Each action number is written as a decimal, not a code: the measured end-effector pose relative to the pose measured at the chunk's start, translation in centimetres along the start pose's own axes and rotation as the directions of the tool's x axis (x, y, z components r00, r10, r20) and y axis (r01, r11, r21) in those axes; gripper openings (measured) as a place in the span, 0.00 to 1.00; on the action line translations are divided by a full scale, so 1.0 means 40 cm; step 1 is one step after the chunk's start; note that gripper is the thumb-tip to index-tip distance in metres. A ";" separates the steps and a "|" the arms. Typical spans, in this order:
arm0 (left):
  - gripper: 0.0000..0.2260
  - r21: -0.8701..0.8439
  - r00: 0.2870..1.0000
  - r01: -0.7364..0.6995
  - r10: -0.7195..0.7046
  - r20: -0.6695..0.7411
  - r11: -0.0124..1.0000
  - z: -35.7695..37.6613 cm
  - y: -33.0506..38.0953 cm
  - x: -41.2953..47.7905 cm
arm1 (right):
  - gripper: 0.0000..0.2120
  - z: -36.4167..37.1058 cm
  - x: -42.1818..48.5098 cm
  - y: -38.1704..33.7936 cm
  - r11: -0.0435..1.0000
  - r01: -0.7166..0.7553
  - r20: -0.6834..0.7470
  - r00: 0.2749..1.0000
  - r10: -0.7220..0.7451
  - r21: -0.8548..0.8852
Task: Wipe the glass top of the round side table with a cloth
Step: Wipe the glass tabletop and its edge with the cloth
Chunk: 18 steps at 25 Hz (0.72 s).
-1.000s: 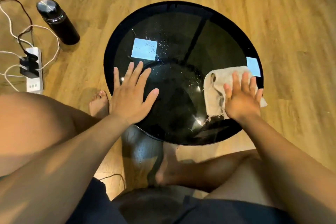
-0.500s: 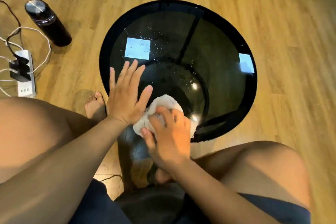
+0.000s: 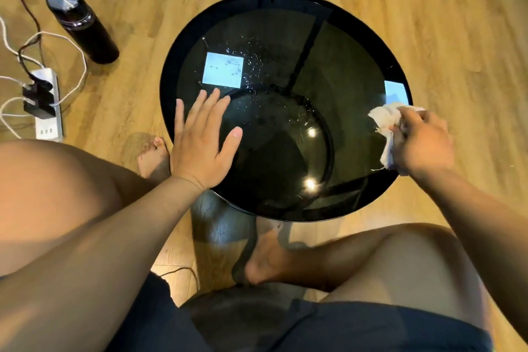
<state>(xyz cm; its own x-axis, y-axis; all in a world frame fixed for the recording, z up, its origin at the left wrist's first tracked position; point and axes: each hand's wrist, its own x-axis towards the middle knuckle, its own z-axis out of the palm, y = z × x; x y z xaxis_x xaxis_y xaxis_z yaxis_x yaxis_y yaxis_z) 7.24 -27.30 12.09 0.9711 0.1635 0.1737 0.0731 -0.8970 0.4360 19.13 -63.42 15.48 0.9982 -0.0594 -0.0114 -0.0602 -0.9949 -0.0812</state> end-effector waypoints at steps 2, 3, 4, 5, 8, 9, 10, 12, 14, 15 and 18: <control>0.27 -0.013 1.000 0.001 -0.001 0.006 1.000 0.001 0.002 0.000 | 0.19 0.011 -0.064 -0.064 1.000 -0.025 -0.019 1.000 0.025 0.003; 0.27 -0.016 1.000 0.004 -0.004 0.005 1.000 0.001 0.003 0.001 | 0.20 0.021 -0.118 -0.113 1.000 0.007 -0.031 1.000 -0.007 0.021; 0.27 -0.015 1.000 0.003 -0.003 0.001 1.000 0.001 0.004 0.002 | 0.20 0.028 -0.184 -0.172 0.996 0.073 -0.040 0.997 -0.071 0.049; 0.27 -0.018 1.000 -0.003 0.003 -0.004 1.000 0.003 0.004 0.001 | 0.19 0.037 -0.259 -0.239 0.983 0.157 -0.064 0.987 -0.151 0.099; 0.26 -0.044 1.000 -0.003 0.002 -0.026 0.999 0.003 -0.002 -0.003 | 0.18 0.053 -0.453 -0.449 0.872 0.453 -0.062 0.891 -0.450 0.183; 0.26 -0.048 0.999 -0.004 0.002 -0.033 0.999 0.001 -0.002 -0.004 | 0.18 0.054 -0.480 -0.478 0.823 0.533 -0.042 0.843 -0.536 0.198; 0.26 -0.050 0.999 -0.007 0.005 -0.041 0.999 0.000 -0.002 -0.004 | 0.17 0.058 -0.470 -0.470 0.764 0.611 -0.040 0.786 -0.617 0.208; 0.26 -0.053 0.999 -0.013 0.011 -0.049 0.999 0.001 -0.004 -0.005 | 0.16 0.060 -0.394 -0.355 0.735 0.658 -0.046 0.749 -0.661 0.164; 0.26 -0.053 0.999 -0.001 -0.001 -0.045 0.999 0.001 -0.003 -0.005 | 0.18 0.046 -0.276 -0.193 0.856 0.514 -0.089 0.856 -0.509 0.056; 0.26 -0.043 0.999 0.001 -0.002 -0.041 0.999 0.000 -0.002 -0.003 | 0.19 0.037 -0.203 -0.119 0.927 0.375 -0.106 0.922 -0.373 0.001; 0.26 -0.015 1.000 -0.001 0.001 -0.019 1.000 0.000 -0.003 0.001 | 0.19 0.014 -0.035 -0.017 1.000 -0.001 -0.023 1.000 0.001 0.009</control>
<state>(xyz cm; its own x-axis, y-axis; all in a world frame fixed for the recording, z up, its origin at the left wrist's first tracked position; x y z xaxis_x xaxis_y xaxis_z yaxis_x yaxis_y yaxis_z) 7.29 -27.19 12.04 0.9666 0.1707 0.1911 0.0686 -0.8911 0.4487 17.78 -62.60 15.00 0.9980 -0.0625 0.0110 -0.0613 -0.9941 -0.0900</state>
